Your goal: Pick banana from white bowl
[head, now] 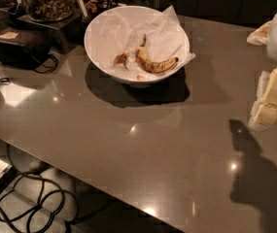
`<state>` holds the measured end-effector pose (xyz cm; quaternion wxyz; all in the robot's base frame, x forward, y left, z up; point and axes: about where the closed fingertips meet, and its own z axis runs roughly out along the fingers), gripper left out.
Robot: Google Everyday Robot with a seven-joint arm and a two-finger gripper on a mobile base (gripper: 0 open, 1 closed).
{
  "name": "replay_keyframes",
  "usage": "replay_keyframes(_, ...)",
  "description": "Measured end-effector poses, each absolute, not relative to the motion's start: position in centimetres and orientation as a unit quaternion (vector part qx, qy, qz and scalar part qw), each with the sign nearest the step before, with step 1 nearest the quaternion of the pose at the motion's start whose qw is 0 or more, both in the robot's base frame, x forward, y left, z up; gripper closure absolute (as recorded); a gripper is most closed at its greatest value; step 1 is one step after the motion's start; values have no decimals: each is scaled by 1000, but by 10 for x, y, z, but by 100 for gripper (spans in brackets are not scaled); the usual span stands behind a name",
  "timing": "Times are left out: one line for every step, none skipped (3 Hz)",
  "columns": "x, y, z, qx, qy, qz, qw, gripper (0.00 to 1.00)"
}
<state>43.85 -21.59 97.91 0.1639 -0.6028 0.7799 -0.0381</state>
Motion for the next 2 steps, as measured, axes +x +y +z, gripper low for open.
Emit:
replay_keyframes(439, -216, 979, -603, 780, -38, 164, 0)
replay_keyframes(449, -205, 982, -600, 786, -34, 145, 0)
